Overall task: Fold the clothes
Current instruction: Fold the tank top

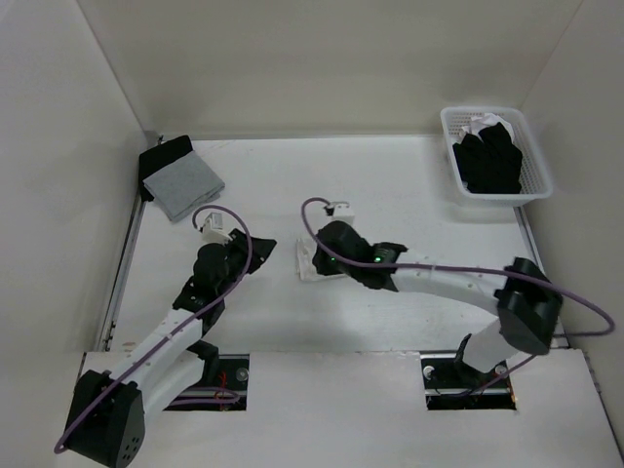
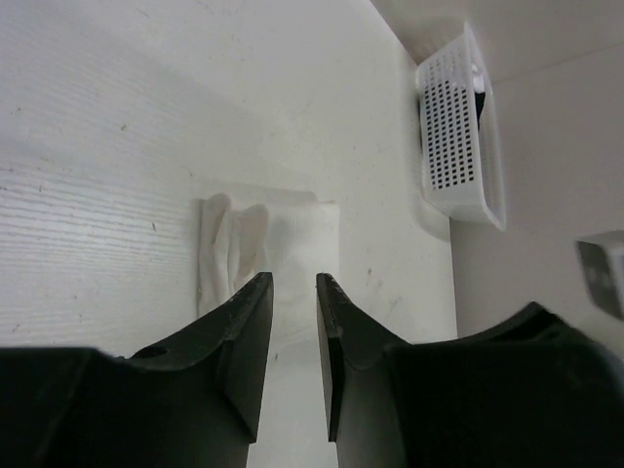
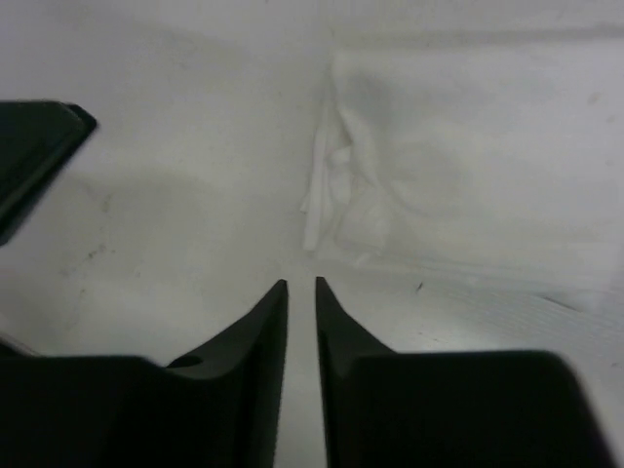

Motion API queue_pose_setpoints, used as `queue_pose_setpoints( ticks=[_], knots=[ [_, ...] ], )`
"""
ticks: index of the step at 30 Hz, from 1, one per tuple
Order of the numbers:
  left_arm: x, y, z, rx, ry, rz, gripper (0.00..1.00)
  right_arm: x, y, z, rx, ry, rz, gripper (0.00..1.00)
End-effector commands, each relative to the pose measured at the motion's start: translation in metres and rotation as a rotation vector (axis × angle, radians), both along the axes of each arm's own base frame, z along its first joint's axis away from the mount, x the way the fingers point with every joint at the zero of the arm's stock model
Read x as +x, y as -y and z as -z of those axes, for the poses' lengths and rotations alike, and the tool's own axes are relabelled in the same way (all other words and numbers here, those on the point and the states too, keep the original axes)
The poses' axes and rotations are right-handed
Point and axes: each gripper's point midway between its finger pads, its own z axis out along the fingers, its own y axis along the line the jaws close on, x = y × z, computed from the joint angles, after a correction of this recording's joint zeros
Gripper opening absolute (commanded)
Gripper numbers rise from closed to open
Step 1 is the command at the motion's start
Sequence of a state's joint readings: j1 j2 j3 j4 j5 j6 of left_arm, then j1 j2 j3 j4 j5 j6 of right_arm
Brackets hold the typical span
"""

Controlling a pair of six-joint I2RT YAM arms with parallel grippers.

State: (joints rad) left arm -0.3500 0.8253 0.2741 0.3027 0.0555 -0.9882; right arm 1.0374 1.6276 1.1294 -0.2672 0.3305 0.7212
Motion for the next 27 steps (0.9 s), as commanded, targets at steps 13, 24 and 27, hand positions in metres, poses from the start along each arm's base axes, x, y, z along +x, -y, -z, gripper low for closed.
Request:
queue_pose_setpoints(
  ticks=[13,24,27],
  knots=[
    [-0.001,0.036,0.016,0.066,-0.011,0.106,0.17,0.030,0.162,-0.075,0.554,0.297,0.191,0.03],
    [0.036,0.109,0.027,0.046,-0.054,0.222,0.06,0.046,0.062,-0.031,0.606,0.117,0.011,0.01],
    [0.049,0.105,0.045,0.057,-0.084,0.197,0.06,0.049,0.031,-0.017,0.613,0.073,-0.041,0.00]
  ],
)
